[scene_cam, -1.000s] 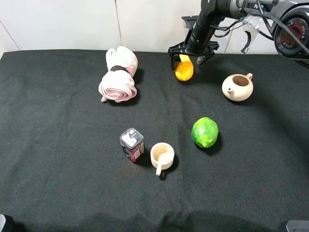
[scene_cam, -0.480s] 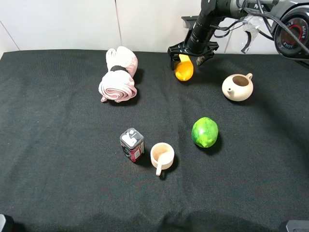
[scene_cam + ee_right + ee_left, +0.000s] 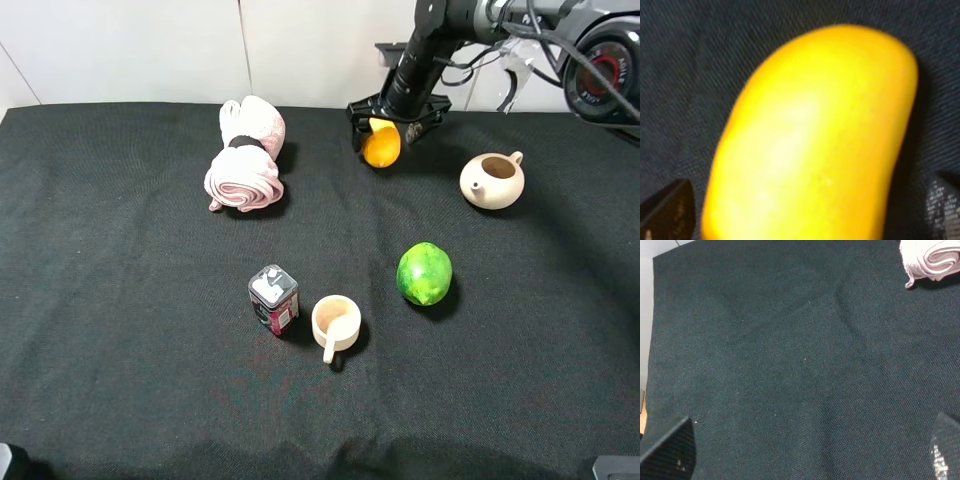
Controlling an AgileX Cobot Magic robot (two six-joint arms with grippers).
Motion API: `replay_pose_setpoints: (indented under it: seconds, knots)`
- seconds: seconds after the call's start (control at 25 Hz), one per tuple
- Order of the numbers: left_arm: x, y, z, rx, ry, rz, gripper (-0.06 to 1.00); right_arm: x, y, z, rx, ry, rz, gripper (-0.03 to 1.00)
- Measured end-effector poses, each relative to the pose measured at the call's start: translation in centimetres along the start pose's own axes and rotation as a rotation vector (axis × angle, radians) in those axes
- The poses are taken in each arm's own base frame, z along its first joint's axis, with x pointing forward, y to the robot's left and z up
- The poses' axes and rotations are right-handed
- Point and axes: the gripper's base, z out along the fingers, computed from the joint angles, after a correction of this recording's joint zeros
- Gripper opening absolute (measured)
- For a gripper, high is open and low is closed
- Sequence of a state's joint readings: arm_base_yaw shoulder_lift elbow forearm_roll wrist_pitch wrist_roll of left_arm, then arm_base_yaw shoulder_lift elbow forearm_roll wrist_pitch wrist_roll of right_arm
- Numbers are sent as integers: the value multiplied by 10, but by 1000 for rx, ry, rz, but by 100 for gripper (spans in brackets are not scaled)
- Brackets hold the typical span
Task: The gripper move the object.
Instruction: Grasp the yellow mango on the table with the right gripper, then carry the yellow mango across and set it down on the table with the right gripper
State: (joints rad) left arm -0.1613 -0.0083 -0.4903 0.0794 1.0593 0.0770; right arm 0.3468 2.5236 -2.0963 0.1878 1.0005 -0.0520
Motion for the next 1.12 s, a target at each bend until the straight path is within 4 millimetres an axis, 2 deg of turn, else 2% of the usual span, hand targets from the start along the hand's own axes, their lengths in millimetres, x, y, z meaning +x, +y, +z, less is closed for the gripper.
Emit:
replay_pose_setpoints:
  seconds: [0.12,0.28,0.32,1.12]
  knots:
    - [0,0,0,-1,0,0,99,2,0,4,-3,15,3,67]
    - [0,0,0,-1,0,0,99,2,0,4,-7,15,6,47]
    - [0,0,0,-1,0,0,99,2,0,4,-8,16,8,46]
    - [0,0,0,-1,0,0,99,2,1,0,-7,24,6,46]
